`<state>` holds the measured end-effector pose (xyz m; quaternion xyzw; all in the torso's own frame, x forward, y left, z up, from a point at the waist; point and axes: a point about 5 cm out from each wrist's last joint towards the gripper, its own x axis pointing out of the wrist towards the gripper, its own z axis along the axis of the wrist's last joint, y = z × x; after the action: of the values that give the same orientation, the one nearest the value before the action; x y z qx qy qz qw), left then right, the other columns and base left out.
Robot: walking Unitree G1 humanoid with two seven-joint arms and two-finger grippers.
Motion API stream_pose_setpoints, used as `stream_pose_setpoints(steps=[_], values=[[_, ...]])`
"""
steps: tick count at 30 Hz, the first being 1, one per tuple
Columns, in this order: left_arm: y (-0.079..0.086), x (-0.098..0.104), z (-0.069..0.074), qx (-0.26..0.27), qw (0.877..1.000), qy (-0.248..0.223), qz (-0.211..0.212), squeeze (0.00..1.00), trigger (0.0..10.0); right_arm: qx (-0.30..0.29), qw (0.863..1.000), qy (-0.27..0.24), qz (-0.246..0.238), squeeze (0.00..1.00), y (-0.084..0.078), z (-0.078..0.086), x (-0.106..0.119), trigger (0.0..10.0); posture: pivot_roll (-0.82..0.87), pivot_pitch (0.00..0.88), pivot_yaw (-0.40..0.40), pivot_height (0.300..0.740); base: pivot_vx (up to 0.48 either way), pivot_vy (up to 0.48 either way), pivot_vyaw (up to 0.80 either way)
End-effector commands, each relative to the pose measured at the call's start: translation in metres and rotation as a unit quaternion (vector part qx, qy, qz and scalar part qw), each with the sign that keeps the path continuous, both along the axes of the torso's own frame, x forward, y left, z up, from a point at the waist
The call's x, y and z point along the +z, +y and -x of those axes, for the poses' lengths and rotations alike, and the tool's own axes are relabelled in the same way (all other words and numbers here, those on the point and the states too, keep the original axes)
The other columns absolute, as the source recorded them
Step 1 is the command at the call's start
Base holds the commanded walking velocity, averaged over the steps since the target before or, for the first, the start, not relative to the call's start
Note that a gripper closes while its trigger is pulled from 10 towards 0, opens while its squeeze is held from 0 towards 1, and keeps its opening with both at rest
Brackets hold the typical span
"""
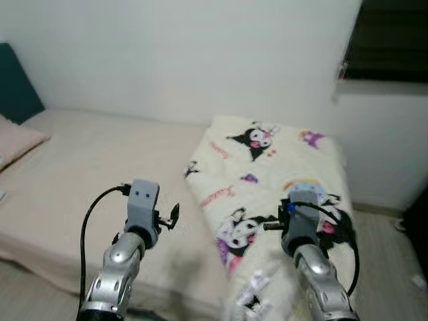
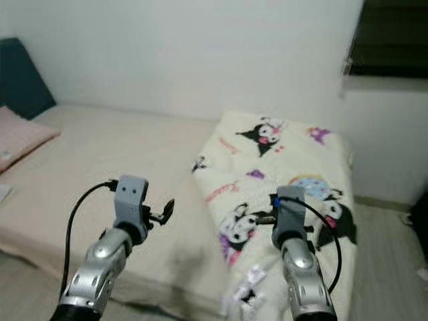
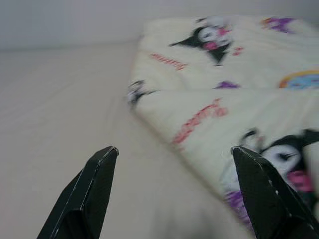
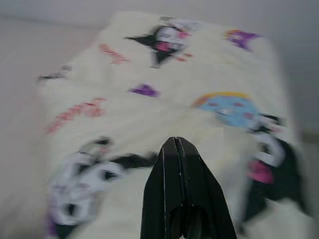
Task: Clean up the room
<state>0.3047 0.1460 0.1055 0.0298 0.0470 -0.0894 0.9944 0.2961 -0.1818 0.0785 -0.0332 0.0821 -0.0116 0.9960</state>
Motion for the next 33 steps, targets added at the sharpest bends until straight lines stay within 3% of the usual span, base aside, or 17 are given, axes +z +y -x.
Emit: stream_pose_setpoints(steps=[1,13,24,33], values=[[0.008,-0.006,0.001,0.015,1.0,0.015,0.0,0.0,10.0,0.002,1.0,-0.006,-0.015,0.0,0.008,0.001,0.001,10.0,0.0,0.003,0.027,0.74,0.0,0.48,0.0],[0.011,-0.008,0.005,0.01,1.0,0.012,-0.026,0.0,10.0,-0.065,0.998,0.02,-0.004,0.0,-0.009,0.009,-0.015,10.0,0.0,0.01,0.03,0.74,0.0,0.0,0.0],[0.019,-0.024,0.01,0.045,0.998,0.033,-0.019,0.0,10.0,-0.091,0.996,-0.002,0.024,0.0,-0.019,0.008,-0.013,10.0,-0.02,0.005,0.035,0.695,0.0,0.0,0.0],[0.015,-0.028,0.016,0.061,0.998,0.031,-0.01,0.0,10.0,-0.084,0.995,0.005,0.045,0.0,-0.027,0.005,-0.012,10.0,-0.03,0.015,-0.025,0.65,0.0,0.0,0.0]])
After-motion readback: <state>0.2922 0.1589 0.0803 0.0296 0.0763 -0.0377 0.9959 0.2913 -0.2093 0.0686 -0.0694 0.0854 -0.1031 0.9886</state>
